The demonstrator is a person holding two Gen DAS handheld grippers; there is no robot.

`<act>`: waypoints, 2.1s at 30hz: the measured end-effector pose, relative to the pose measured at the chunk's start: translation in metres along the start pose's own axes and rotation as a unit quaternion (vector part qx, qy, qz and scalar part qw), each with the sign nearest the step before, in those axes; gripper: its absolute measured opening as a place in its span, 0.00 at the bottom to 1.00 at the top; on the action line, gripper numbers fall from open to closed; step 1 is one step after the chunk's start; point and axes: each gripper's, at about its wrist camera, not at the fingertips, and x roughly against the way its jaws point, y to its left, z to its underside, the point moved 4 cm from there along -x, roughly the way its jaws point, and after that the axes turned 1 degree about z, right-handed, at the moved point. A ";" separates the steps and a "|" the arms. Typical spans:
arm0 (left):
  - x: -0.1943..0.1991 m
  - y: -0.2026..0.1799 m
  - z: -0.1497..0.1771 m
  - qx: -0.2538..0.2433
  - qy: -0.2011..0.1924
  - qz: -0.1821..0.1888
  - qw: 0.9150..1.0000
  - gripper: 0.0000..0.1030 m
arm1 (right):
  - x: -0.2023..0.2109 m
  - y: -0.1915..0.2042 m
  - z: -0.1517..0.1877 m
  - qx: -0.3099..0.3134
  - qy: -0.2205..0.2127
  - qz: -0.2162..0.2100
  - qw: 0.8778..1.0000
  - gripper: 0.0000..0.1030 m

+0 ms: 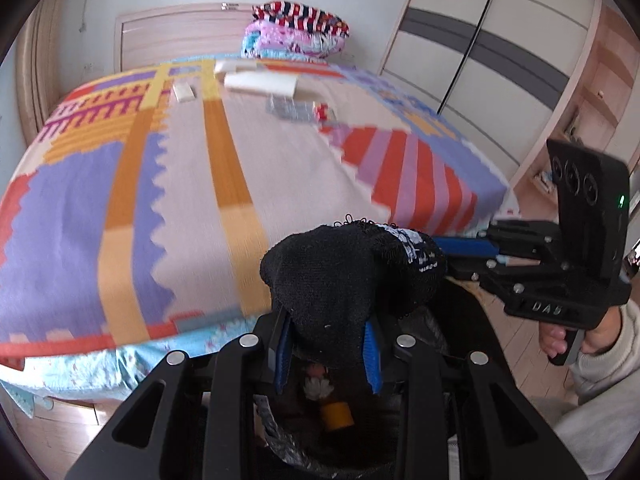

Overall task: Collect trash
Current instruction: 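Carry the black cloth bundle and ointment tube down over the black-bagged bin, then open both tools over the bin, dropping the cloth bundle and tube, then move both tools back up over the bedspread toward the remaining items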

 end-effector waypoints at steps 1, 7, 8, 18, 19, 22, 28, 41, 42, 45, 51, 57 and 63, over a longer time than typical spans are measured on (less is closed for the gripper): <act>-0.003 -0.002 0.004 -0.002 0.006 0.002 1.000 0.27 | -0.003 0.000 0.004 -0.002 0.005 -0.003 1.000 0.18; -0.032 -0.012 0.034 -0.015 0.056 0.008 0.998 0.27 | -0.024 0.000 0.032 -0.012 0.041 -0.007 0.999 0.18; -0.037 -0.012 0.038 -0.017 0.063 0.008 0.998 0.27 | -0.027 0.000 0.036 -0.015 0.046 -0.008 0.999 0.18; -0.078 -0.015 0.073 -0.048 0.129 -0.023 0.990 0.27 | -0.050 -0.003 0.063 -0.034 0.080 -0.017 0.996 0.18; -0.081 -0.015 0.075 -0.050 0.134 -0.024 0.989 0.27 | -0.052 -0.003 0.064 -0.035 0.083 -0.016 0.996 0.18; -0.089 -0.016 0.082 -0.055 0.148 -0.032 0.987 0.27 | -0.060 -0.004 0.071 -0.039 0.094 -0.013 0.995 0.18; -0.101 -0.017 0.090 -0.054 0.167 -0.029 0.984 0.29 | -0.070 -0.008 0.077 -0.048 0.109 -0.013 0.993 0.18; -0.094 -0.021 0.077 -0.036 0.146 0.005 0.989 0.51 | -0.073 -0.014 0.076 -0.057 0.111 -0.017 0.992 0.18; -0.092 -0.021 0.076 -0.035 0.144 0.005 0.989 0.51 | -0.073 -0.015 0.076 -0.057 0.110 -0.016 0.992 0.18; -0.087 -0.018 0.073 -0.031 0.138 0.006 0.990 0.51 | -0.070 -0.013 0.074 -0.058 0.107 -0.015 0.992 0.18; -0.070 -0.016 0.064 -0.032 0.115 0.005 0.993 0.51 | -0.059 -0.010 0.066 -0.055 0.093 -0.014 0.994 0.18; -0.048 -0.017 0.050 -0.034 0.083 0.006 0.996 0.51 | -0.043 -0.005 0.054 -0.047 0.074 -0.015 0.996 0.19; -0.027 -0.017 0.032 -0.038 0.053 0.000 0.998 0.51 | -0.024 -0.001 0.040 -0.036 0.047 -0.013 0.998 0.32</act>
